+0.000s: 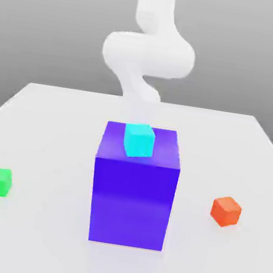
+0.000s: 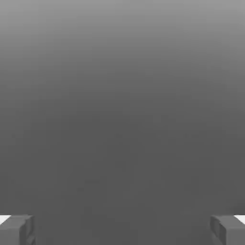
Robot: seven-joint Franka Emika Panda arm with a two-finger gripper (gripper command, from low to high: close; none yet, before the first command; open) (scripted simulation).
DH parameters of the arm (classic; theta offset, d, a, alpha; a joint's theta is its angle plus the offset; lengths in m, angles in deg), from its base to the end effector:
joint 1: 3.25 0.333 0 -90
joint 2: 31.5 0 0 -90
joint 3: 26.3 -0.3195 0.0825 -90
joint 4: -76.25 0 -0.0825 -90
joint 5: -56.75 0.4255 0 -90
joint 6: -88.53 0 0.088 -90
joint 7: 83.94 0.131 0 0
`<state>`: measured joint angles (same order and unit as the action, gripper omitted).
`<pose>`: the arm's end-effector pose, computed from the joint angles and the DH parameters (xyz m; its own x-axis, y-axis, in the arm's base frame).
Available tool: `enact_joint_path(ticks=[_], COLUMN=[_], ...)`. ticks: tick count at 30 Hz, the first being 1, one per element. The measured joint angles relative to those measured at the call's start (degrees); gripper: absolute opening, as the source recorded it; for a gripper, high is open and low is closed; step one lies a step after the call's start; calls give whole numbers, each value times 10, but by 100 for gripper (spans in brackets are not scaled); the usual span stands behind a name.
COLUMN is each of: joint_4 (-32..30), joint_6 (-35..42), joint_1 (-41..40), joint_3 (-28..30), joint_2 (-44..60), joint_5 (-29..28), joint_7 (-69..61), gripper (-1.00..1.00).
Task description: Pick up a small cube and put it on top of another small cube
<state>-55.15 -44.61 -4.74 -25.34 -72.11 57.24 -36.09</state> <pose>0.4341 -0.0202 0.6683 0.4665 -0.7687 0.4375 -0.5732 -0.6395 -0.5124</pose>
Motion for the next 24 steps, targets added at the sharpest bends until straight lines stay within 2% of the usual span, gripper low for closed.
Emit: enact_joint_path(ticks=[24], joint_4=[37], joint_6=[-129], joint_1=[-140], joint_3=[101], joint_2=[503], joint_5=[71], joint_7=[176], gripper=[0])
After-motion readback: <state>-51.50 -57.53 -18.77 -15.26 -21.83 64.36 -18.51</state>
